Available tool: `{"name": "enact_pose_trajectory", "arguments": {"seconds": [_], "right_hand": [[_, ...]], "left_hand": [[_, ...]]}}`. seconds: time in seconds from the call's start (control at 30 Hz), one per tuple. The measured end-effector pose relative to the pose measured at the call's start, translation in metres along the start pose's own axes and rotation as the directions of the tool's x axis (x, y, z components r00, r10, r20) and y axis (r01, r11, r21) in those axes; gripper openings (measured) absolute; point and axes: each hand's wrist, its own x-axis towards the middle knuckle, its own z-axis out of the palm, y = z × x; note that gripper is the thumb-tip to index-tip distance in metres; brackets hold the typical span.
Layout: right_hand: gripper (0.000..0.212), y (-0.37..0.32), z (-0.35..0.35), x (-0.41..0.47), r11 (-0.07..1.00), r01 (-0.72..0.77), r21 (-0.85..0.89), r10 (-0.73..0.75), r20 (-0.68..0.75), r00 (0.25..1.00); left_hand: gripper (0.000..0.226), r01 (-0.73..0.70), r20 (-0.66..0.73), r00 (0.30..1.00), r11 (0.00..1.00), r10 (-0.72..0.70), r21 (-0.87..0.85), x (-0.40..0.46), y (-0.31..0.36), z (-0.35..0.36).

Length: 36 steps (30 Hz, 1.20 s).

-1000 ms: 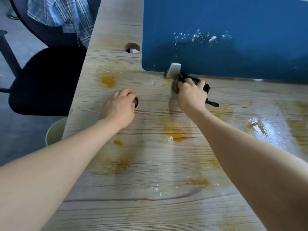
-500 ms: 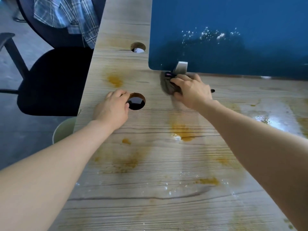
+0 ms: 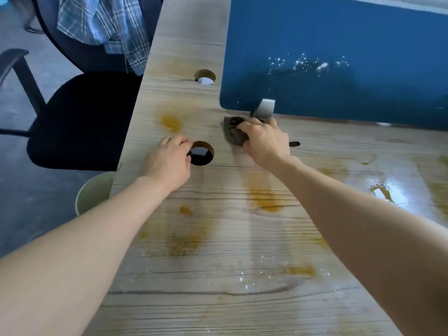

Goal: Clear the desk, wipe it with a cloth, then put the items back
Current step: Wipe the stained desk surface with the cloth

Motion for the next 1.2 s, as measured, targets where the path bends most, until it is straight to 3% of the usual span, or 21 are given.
{"name": "enact_pose_trajectory", "arguments": {"seconds": [0.07,0.2,0.33,0.77,0.97,1.13,1.2], "right_hand": [[0.037,0.013,-0.009,-0.003,0.998,-0.043,0.039,0.045,-0.041,0.998],[0.036,0.024,-0.017,0.006,0.982,-0.164,0.095,0.185,-0.272,0.944],[0.032,0.008,0.007,0.014,0.991,-0.115,-0.063,0.106,-0.122,0.987],[0.042,-0.022,0.004,0.025,0.944,-0.099,-0.315,0.101,-0.009,0.995],[0.03,-0.002,-0.007,0.007,0.958,-0.141,-0.251,0.154,0.035,0.987],[0.03,0.045,-0.005,-0.007,0.9,-0.405,-0.159,0.407,-0.022,0.913],[0.03,0.043,-0.003,0.006,0.902,-0.413,-0.126,0.417,0.01,0.909]], "left_hand": [[0.045,-0.002,-0.004,1.0,1.0,0.002,-0.005,0.0,0.0,0.0],[0.044,-0.006,-0.021,1.0,1.0,0.005,-0.02,-0.001,-0.001,0.001],[0.044,-0.01,-0.021,1.0,1.0,0.01,-0.012,-0.001,-0.001,0.001],[0.044,-0.025,-0.031,0.999,1.0,0.025,-0.015,-0.003,-0.001,0.002],[0.045,-0.011,-0.006,1.0,1.0,0.011,0.003,-0.002,-0.001,0.001],[0.045,-0.001,-0.009,1.0,1.0,0.001,-0.008,-0.001,-0.001,0.002],[0.045,0.0,-0.007,1.0,1.0,0.0,-0.01,-0.001,-0.001,0.002]]}}
